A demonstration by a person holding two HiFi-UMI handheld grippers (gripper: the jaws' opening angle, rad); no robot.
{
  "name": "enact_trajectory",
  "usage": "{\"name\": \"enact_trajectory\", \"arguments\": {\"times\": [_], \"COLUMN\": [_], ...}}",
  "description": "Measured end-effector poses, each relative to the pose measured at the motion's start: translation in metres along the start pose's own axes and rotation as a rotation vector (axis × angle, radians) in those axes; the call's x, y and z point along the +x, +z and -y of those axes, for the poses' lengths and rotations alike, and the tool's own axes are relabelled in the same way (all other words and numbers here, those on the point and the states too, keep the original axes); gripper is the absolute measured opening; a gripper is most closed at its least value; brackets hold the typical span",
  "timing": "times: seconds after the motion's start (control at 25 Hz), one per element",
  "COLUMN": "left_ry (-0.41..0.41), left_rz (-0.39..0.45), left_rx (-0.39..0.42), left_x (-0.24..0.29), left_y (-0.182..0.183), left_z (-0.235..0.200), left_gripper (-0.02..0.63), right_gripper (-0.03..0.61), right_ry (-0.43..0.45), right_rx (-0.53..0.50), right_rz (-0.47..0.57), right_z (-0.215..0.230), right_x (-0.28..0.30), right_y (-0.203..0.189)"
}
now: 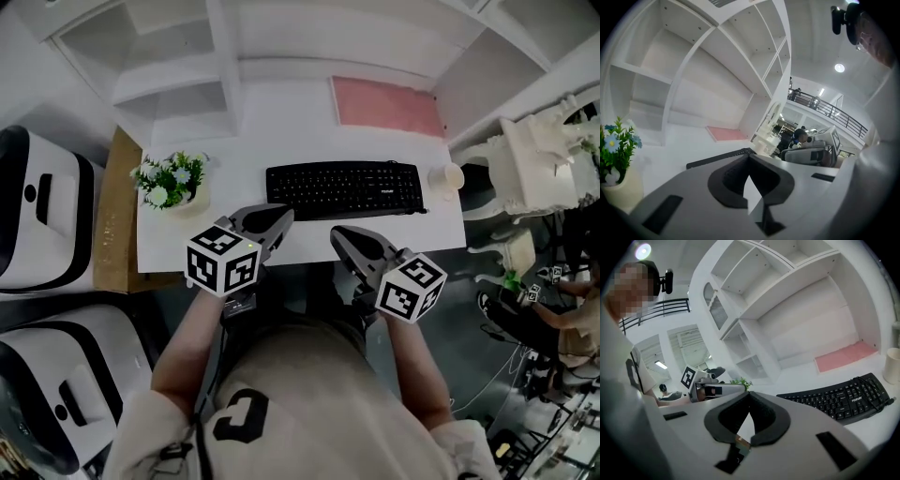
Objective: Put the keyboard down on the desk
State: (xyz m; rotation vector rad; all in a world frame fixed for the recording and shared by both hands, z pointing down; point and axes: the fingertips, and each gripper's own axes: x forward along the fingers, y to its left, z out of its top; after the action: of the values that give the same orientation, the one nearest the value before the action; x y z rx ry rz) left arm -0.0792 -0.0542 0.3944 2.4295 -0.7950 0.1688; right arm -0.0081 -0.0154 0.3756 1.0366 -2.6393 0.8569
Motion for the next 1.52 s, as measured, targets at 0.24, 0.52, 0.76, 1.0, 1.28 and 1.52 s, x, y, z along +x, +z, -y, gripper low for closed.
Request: {"name": "enact_trajectory", "arguments": {"times": [0.24, 0.52, 0.76, 1.0, 1.28, 1.52], "left_ry": [0.01, 0.038, 0.056, 0.062, 0.088, 0.11], "left_rz": [0.006, 0.015, 0.012, -0.003, -0.013, -0.039], "left_rx": [0.015, 0.032, 0.037, 0.036, 0.031, 0.028], "left_x": [-0.001, 0.013, 0.035, 0.057, 0.07, 0.073], "left_y": [0.004, 0.008, -0.002, -0.023, -0.04, -0.061], "left_z": [0.012, 0.044, 0.087, 0.13, 0.175, 0.176], "left_gripper": [0.014, 0.014, 0.014, 0.014, 0.014, 0.014], "right_gripper": [0.025, 0.025, 0.025, 0.025, 0.025, 0.025], "right_ry": [0.016, 0.067, 0.091, 0.113, 0.134, 0.146], "right_rx": [-0.029, -0.043, -0.072, -0.083, -0.044, 0.003], "right_rz": [0.026, 0.045, 0.058, 0.059, 0.066, 0.069], "right_z": [-0.004, 0.007, 0.021, 0.031, 0.038, 0.051], "right_x": [-0.008, -0.036, -0.077, -0.121, -0.17, -0.176], "right_y": [0.007, 0.013, 0.009, -0.004, -0.021, -0.038]}}
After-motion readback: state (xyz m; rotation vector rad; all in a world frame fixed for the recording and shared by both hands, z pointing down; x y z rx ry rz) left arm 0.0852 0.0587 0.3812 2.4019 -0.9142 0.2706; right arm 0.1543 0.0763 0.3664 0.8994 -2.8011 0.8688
